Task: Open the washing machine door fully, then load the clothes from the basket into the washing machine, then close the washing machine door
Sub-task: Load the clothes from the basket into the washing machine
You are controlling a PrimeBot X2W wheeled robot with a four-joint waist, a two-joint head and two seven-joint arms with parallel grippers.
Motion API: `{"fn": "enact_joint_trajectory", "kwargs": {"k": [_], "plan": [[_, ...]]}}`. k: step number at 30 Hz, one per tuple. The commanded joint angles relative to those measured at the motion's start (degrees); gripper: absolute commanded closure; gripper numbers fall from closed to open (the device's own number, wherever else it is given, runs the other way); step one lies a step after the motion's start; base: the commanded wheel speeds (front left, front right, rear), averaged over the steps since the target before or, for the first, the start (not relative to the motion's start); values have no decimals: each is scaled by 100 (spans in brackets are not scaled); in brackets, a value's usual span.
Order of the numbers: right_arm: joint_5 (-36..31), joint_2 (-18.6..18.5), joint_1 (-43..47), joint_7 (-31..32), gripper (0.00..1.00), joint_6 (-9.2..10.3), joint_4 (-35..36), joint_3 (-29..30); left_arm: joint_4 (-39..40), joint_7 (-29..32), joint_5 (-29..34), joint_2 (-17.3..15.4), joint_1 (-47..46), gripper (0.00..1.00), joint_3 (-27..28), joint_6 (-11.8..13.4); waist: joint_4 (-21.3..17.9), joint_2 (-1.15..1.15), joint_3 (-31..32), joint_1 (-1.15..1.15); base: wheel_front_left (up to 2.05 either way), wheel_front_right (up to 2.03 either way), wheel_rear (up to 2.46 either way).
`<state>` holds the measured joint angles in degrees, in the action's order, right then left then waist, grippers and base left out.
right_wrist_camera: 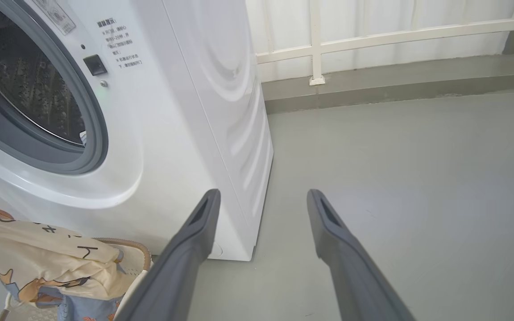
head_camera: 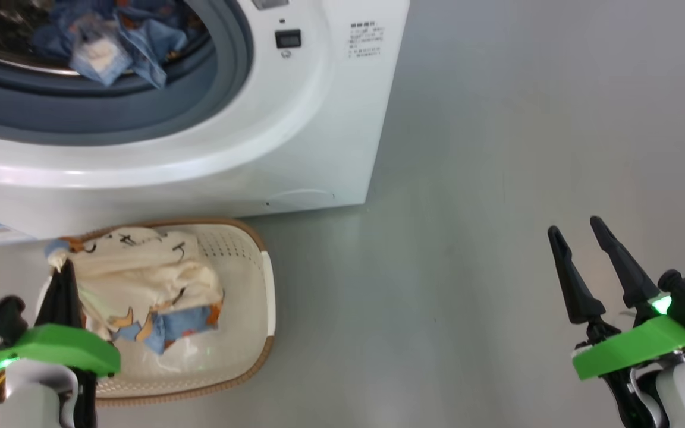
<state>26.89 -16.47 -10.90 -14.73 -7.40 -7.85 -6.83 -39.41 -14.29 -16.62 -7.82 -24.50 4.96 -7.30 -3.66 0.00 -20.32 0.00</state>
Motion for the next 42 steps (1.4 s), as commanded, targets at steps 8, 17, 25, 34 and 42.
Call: {"fn": "enact_joint_trajectory", "kwargs": {"k": [8, 17, 25, 34, 42], "plan": [[60, -117, 475, -27, 0, -9, 109, 45, 1115, -71, 168, -68, 906, 100, 232, -17, 92, 0, 601, 0, 0, 0, 0], [69, -117, 809, -27, 0, -9, 153, 148, 2186, -71, 143, 75, 1742, 100, 435, -18, 84, 0, 838, 0, 0, 0, 0], [60, -116, 930, -27, 0, -9, 208, 210, 3011, -71, 160, 202, 2375, 100, 512, -18, 59, 0, 863, 0, 0, 0, 0], [30, -40, 937, -27, 0, -9, 228, 237, 3356, -71, 12, 218, 2207, 100, 410, -18, 77, 0, 814, 0, 0, 0, 0], [20, 20, 824, -27, 0, -9, 208, 145, 3576, -69, -202, -142, 1074, 100, 254, -18, 62, 0, 737, 0, 0, 0, 0]]}}
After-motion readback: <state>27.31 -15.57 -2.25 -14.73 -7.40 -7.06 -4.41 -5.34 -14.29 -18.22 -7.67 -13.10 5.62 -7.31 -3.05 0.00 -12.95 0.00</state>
